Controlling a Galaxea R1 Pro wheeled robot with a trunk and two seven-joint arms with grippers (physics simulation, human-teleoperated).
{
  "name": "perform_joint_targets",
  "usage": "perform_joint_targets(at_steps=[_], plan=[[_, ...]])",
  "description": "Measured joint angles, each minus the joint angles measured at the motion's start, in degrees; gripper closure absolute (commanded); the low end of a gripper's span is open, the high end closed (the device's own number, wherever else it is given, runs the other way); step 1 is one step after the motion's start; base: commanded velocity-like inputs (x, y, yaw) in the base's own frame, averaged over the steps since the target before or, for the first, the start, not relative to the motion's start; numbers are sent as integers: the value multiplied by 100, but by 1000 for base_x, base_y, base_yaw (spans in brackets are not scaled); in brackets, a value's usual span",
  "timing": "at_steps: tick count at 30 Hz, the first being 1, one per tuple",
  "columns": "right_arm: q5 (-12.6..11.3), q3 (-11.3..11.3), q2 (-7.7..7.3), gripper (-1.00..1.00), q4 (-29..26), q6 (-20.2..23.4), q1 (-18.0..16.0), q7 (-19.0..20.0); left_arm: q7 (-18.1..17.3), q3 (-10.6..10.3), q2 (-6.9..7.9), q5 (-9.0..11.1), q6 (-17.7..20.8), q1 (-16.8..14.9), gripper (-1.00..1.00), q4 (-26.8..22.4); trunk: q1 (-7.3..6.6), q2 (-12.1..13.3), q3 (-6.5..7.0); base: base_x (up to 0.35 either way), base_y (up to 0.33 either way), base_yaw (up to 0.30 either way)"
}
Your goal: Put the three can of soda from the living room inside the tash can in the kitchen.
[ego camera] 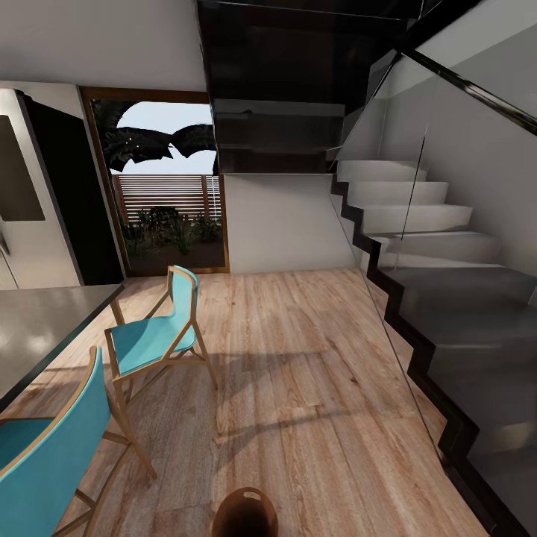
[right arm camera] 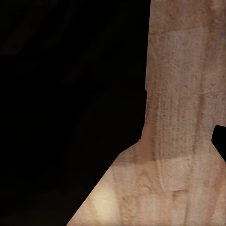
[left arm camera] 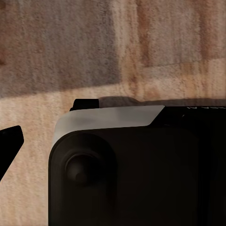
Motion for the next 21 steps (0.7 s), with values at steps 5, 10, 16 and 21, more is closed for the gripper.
perform_joint_targets(at_steps=[5, 10, 16, 21], plan=[[0, 0, 0, -100, 0, 0, 0, 0, 0, 0, 0, 0, 0, 0, -100, 0, 0, 0, 0, 0, 0, 0], [0, 0, 0, -100, 0, 0, 0, 0, 0, 0, 0, 0, 0, 0, -100, 0, 0, 0, 0, 0, 0, 0], [0, 0, 0, -100, 0, 0, 0, 0, 0, 0, 0, 0, 0, 0, -100, 0, 0, 0, 0, 0, 0, 0], [0, 0, 0, -100, 0, 0, 0, 0, 0, 0, 0, 0, 0, 0, -100, 0, 0, 0, 0, 0, 0, 0]])
